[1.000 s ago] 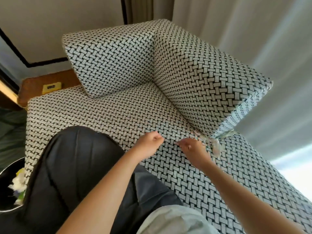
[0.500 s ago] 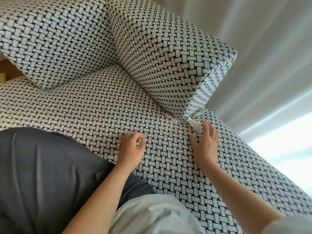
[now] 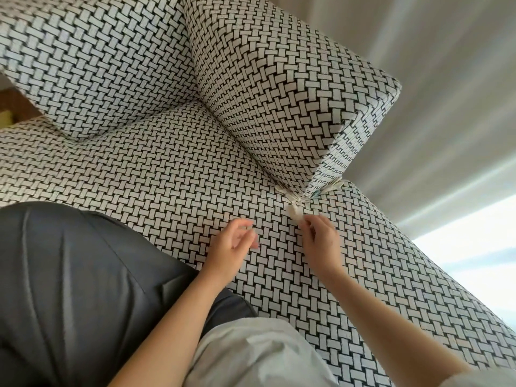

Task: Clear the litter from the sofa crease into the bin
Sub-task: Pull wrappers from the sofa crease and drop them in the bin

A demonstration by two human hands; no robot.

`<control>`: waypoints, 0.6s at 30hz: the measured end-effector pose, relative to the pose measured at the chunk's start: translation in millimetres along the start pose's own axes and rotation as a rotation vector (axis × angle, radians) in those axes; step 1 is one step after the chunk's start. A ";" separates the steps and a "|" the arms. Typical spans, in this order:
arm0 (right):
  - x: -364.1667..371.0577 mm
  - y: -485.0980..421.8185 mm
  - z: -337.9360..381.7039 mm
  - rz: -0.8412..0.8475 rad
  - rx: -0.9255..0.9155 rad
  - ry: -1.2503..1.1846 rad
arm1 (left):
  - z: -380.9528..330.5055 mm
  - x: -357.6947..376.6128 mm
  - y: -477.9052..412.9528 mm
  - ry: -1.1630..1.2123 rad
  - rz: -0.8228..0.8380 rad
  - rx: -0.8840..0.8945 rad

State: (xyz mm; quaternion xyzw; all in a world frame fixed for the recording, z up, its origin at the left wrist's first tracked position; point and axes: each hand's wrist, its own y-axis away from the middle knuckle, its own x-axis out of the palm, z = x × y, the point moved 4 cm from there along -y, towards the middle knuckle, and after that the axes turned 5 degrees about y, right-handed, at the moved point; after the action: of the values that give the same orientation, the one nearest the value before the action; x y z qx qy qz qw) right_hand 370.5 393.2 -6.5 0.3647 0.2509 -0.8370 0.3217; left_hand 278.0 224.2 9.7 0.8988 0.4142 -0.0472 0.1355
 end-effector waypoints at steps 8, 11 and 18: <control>23.0 28.4 63.1 0.256 -0.021 -0.343 | -1.1 6.5 6.7 0.436 0.091 -0.250; 25.5 30.7 68.9 0.288 -0.160 -0.311 | 1.7 1.9 6.0 0.364 0.027 -0.272; -7.0 -3.4 7.5 -0.031 -0.064 0.096 | 10.4 -6.8 2.2 0.354 -0.154 -0.274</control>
State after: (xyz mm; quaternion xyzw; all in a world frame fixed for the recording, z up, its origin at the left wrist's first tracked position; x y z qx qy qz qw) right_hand 368.3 393.1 4.1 0.3898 0.2982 -0.8151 0.3079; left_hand 275.6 214.9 1.6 0.8320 0.5016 0.1573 0.1774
